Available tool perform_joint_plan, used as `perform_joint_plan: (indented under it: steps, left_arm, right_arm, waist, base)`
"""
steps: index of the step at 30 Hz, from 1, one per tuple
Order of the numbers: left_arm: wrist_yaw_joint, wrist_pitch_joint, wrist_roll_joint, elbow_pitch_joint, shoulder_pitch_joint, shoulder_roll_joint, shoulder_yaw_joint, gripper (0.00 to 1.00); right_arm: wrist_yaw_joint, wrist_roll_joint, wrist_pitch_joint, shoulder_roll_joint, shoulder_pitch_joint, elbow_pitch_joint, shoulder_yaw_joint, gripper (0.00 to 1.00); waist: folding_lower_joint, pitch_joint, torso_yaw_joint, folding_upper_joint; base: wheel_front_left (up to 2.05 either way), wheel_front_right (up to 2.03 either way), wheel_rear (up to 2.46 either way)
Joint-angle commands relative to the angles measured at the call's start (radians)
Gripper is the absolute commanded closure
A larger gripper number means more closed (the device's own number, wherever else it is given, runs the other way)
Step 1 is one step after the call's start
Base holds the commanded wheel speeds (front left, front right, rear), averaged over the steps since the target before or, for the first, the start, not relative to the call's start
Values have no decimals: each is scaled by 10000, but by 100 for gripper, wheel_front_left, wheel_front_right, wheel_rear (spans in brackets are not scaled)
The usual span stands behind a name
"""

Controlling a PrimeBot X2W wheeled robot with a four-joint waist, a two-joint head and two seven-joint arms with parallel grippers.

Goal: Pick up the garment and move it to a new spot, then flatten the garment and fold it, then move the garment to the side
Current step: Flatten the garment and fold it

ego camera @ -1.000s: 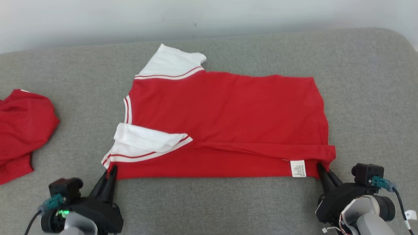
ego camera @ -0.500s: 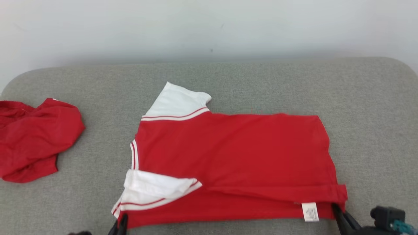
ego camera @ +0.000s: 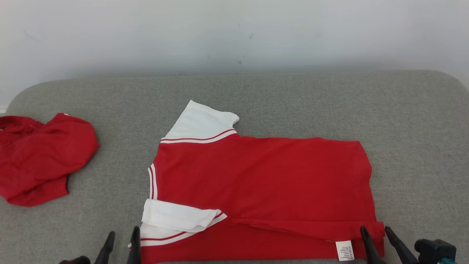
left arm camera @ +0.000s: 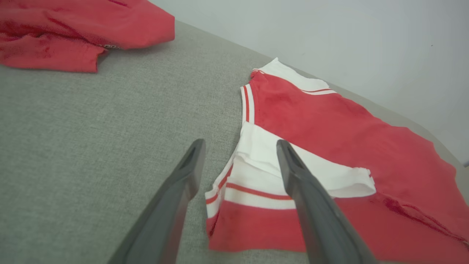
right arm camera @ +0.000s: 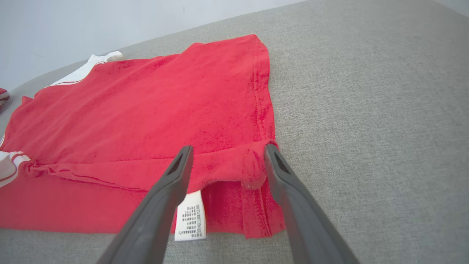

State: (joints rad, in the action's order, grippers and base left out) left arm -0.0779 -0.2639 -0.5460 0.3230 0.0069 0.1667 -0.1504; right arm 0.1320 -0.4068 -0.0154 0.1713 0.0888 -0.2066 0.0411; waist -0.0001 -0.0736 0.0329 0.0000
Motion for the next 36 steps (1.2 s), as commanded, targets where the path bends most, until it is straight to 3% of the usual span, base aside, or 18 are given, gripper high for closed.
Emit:
perform_joint_plan:
  steps: [1, 11, 23, 36]
  left_arm:
    - [78, -5, 220, -264, -85, -113, 333, 0]
    - [-8, -5, 1511, -1374, -656, -231, 1590, 0]
    - [-139, -5, 2883, -1803, -1154, -268, 2127, 0]
    - [-355, -7, 3412, -2211, -48, -730, 2357, 0]
  right_arm:
    - [-27, 275, 198, -7, 35, 229, -68, 0]
    - [-27, 1359, 1470, -289, -575, 1274, -198, 0]
    - [-27, 2313, 2455, -679, -1036, 1372, -113, 0]
    - [-27, 2339, 2779, -1020, -192, 1535, -433, 0]
  waist:
    - [1, 32, -23, 0]
    - [1, 181, -288, 0]
    - [1, 182, -330, 0]
    - [1, 306, -50, 0]
  base:
    - [0, 0, 0]
    - [0, 0, 0]
    - [0, 0, 0]
    - [0, 0, 0]
